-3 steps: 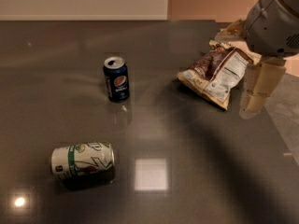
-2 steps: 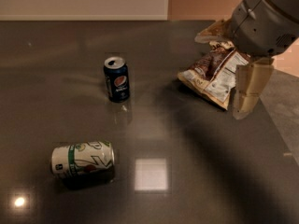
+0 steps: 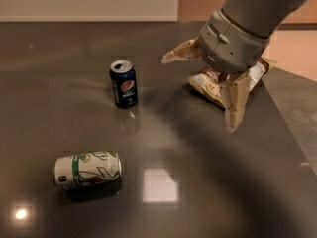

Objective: Place 7up can upright

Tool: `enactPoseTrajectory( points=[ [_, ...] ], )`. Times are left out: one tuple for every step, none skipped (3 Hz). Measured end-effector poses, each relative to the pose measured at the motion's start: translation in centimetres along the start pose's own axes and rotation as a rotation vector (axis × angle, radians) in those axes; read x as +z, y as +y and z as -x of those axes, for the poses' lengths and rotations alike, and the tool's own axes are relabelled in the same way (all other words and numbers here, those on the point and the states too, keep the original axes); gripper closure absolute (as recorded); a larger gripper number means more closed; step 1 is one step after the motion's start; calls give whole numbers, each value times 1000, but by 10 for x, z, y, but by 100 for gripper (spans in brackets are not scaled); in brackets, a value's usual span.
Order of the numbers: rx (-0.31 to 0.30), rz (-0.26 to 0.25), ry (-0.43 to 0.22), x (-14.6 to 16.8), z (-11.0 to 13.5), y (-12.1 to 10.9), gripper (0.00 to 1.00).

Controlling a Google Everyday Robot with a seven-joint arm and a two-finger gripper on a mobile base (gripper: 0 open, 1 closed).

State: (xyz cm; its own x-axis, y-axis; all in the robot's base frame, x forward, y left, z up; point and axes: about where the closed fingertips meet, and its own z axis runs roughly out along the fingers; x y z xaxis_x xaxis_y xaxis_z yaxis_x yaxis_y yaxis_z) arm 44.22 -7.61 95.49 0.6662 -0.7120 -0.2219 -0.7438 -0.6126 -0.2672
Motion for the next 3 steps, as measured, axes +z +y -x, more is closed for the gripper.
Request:
enactPoseTrajectory(
  points=[
    [-196,11,-16,21,9,-12,0],
    [-395,25,-45,36,19,-19,0],
    [-605,46,-64,45,29,-24,0]
  ],
)
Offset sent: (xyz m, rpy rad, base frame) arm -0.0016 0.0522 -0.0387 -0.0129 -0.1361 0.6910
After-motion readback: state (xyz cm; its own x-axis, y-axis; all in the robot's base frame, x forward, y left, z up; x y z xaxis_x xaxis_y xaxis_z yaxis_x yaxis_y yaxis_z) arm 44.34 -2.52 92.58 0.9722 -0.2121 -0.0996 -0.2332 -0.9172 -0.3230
